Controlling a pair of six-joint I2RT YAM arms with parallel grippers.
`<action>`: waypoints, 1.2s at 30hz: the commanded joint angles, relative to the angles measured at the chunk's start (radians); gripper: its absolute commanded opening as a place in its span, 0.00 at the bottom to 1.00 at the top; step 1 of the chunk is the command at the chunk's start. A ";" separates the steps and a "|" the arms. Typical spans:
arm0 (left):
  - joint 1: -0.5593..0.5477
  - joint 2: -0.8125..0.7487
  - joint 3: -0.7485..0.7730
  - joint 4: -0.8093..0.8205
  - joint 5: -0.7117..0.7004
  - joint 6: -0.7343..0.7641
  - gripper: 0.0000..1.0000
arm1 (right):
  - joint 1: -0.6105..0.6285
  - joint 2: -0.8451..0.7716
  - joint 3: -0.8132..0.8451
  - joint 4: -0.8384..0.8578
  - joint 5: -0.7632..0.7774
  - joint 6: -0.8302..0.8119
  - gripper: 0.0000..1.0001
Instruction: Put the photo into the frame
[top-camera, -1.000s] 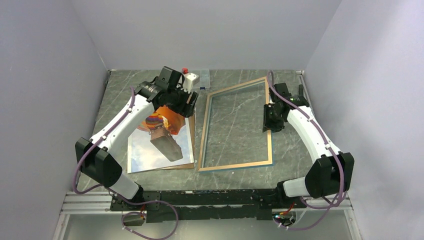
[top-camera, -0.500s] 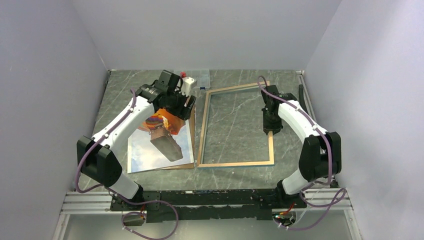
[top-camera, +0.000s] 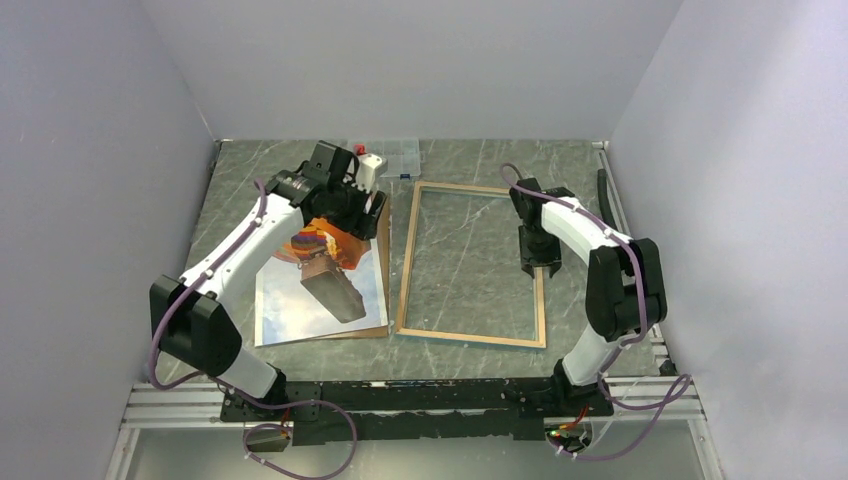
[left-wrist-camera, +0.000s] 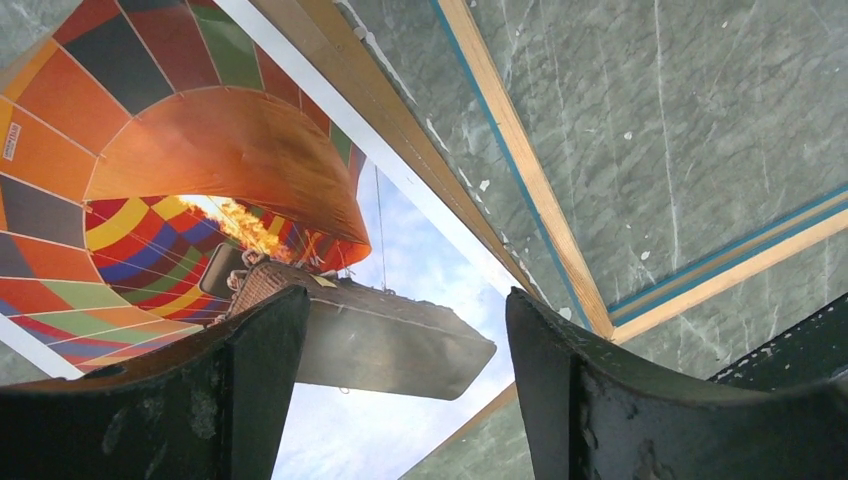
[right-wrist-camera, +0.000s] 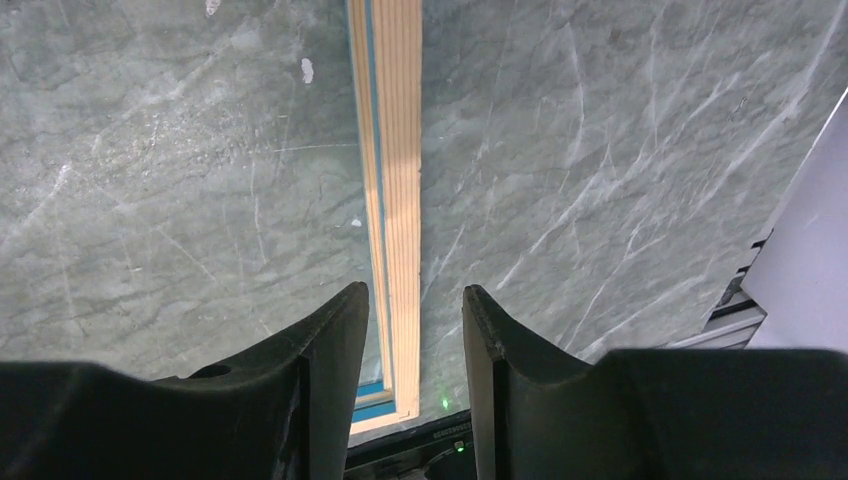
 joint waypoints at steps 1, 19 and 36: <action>0.017 -0.061 0.008 0.024 0.035 0.018 0.78 | 0.005 0.001 0.039 0.010 0.046 0.043 0.44; 0.573 -0.049 0.036 -0.131 0.167 0.091 0.92 | 0.552 0.407 0.568 0.292 0.000 0.318 0.70; 0.822 0.085 -0.062 -0.062 0.052 0.210 0.88 | 0.574 0.410 0.353 0.476 -0.088 0.138 0.44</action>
